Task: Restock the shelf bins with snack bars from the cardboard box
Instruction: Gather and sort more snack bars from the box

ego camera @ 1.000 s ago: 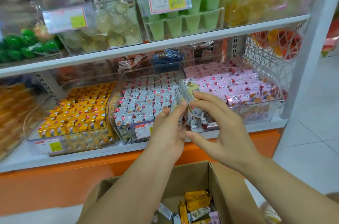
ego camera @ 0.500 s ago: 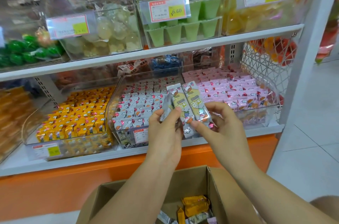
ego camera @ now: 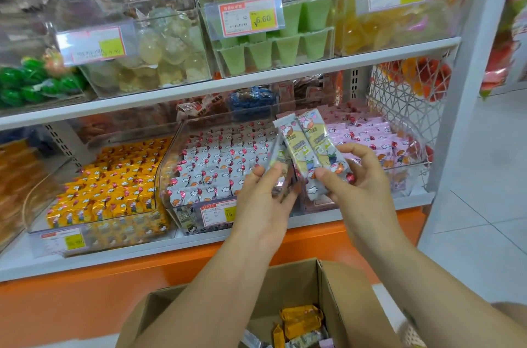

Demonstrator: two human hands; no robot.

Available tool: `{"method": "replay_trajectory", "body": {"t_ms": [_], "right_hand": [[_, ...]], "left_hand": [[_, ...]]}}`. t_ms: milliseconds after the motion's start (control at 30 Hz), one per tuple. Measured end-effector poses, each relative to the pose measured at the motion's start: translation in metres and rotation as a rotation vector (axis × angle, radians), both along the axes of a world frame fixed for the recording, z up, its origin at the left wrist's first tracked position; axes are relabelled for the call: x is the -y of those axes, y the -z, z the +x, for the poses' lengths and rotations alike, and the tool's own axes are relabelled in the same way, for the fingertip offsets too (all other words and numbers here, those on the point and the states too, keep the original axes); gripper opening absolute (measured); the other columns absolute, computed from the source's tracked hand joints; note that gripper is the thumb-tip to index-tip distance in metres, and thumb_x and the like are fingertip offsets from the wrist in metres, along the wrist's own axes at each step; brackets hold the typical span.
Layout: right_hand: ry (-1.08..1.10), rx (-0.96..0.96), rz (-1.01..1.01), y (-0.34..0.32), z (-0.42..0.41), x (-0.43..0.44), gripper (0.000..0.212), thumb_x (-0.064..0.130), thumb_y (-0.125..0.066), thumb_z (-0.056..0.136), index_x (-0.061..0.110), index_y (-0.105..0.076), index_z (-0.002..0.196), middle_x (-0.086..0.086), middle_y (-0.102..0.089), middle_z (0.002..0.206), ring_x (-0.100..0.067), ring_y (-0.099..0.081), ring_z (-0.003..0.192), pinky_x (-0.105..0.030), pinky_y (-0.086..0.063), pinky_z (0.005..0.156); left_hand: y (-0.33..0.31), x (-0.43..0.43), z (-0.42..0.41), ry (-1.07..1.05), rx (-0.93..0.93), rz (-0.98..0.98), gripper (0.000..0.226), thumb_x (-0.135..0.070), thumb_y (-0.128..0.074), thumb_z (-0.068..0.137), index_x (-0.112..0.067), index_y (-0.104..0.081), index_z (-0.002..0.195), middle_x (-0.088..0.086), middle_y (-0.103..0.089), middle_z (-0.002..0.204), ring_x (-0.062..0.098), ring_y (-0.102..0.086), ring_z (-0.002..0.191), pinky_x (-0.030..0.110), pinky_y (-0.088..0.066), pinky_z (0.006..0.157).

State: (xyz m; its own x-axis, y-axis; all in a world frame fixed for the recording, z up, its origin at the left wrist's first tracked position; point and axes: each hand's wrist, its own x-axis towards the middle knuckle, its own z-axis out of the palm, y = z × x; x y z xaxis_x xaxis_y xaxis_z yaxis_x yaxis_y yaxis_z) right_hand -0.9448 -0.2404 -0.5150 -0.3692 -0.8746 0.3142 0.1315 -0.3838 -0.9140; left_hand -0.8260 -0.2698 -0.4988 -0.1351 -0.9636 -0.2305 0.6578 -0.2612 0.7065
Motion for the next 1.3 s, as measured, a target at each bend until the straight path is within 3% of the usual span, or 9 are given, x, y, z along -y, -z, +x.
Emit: {"method": "replay_trajectory", "body": {"t_ms": [133, 300, 533, 700, 867, 1000, 1067, 1167, 1300], "right_hand": [[0.049, 0.101, 0.006, -0.001, -0.024, 0.004, 0.037, 0.001, -0.067, 0.082, 0.036, -0.056, 0.092, -0.002, -0.064, 0.109, -0.024, -0.069, 0.088, -0.031, -0.054, 0.06], [0.064, -0.108, 0.09, 0.006, -0.047, 0.0, 0.046, -0.002, -0.064, 0.082, 0.043, -0.063, 0.087, -0.005, -0.062, 0.115, -0.028, -0.065, 0.099, -0.049, -0.057, 0.077], [-0.118, -0.387, 0.191, 0.0, -0.059, -0.01, 0.039, 0.001, -0.068, 0.08, 0.039, -0.066, 0.091, 0.002, -0.061, 0.108, -0.029, -0.063, 0.095, -0.052, -0.051, 0.087], [-0.159, -0.539, 0.212, -0.01, -0.067, -0.011, 0.035, 0.008, -0.067, 0.083, 0.038, -0.061, 0.1, -0.004, -0.061, 0.106, -0.033, -0.062, 0.085, -0.05, -0.052, 0.084], [-0.082, -0.552, 0.207, -0.014, -0.08, -0.011, 0.036, 0.009, -0.066, 0.083, 0.036, -0.056, 0.103, -0.02, -0.063, 0.093, -0.034, -0.058, 0.079, -0.04, -0.051, 0.076], [0.055, -0.526, 0.13, -0.021, -0.091, -0.013, 0.038, 0.003, -0.067, 0.082, 0.035, -0.058, 0.099, -0.01, -0.068, 0.096, -0.028, -0.062, 0.088, -0.044, -0.053, 0.08], [0.093, -0.478, 0.079, -0.028, -0.102, -0.017, 0.039, 0.001, -0.066, 0.082, 0.035, -0.06, 0.101, 0.009, -0.07, 0.095, -0.01, -0.065, 0.09, -0.033, -0.053, 0.082], [0.153, -0.446, 0.021, -0.035, -0.117, -0.022, 0.035, 0.01, -0.072, 0.079, 0.028, -0.061, 0.107, 0.011, -0.07, 0.096, -0.005, -0.066, 0.093, -0.025, -0.052, 0.083], [0.328, -0.436, -0.034, -0.036, -0.131, -0.021, 0.028, 0.01, -0.071, 0.081, 0.024, -0.059, 0.101, 0.02, -0.066, 0.083, 0.009, -0.064, 0.077, -0.003, -0.045, 0.063]], "left_hand": [[-0.001, 0.0, 0.008, 0.025, -0.051, 0.121, 0.031, -0.017, -0.061, 0.091, -0.013, -0.057, 0.122, 0.012, -0.06, 0.11, 0.02, -0.06, 0.093, 0.036, -0.053, 0.087], [-0.002, 0.003, 0.016, 0.056, -0.028, 0.068, 0.03, -0.02, -0.059, 0.091, -0.014, -0.057, 0.12, 0.012, -0.061, 0.111, 0.019, -0.061, 0.089, 0.032, -0.054, 0.084], [-0.001, 0.007, 0.018, 0.147, 0.538, -0.27, 0.036, -0.013, -0.065, 0.085, -0.032, -0.051, 0.112, 0.003, -0.065, 0.118, 0.021, -0.062, 0.108, 0.038, -0.053, 0.089], [-0.014, 0.016, 0.006, 0.21, 0.992, -0.598, 0.051, -0.017, -0.063, 0.09, -0.043, -0.038, 0.125, -0.02, -0.051, 0.114, -0.002, -0.056, 0.097, 0.01, -0.042, 0.066], [-0.021, 0.026, -0.025, 0.226, 1.23, -0.805, 0.052, -0.021, -0.061, 0.092, -0.032, -0.04, 0.138, -0.01, -0.047, 0.13, 0.009, -0.05, 0.113, 0.022, -0.042, 0.09], [-0.028, 0.031, -0.06, 0.189, 1.274, -0.957, 0.051, -0.02, -0.059, 0.093, -0.028, -0.039, 0.139, -0.005, -0.045, 0.131, 0.006, -0.045, 0.109, 0.012, -0.037, 0.081], [-0.036, 0.034, -0.074, 0.181, 1.253, -1.017, 0.05, -0.021, -0.059, 0.092, -0.029, -0.039, 0.138, -0.009, -0.047, 0.127, 0.005, -0.046, 0.107, 0.012, -0.036, 0.076], [-0.048, 0.038, -0.098, 0.201, 1.205, -1.085, 0.049, -0.02, -0.061, 0.091, -0.028, -0.041, 0.135, -0.016, -0.048, 0.116, 0.005, -0.05, 0.1, 0.006, -0.038, 0.067], [-0.049, 0.042, -0.134, 0.234, 1.132, -1.103, 0.046, -0.017, -0.063, 0.09, -0.023, -0.045, 0.131, -0.012, -0.055, 0.117, 0.005, -0.054, 0.096, 0.005, -0.043, 0.067]]}}
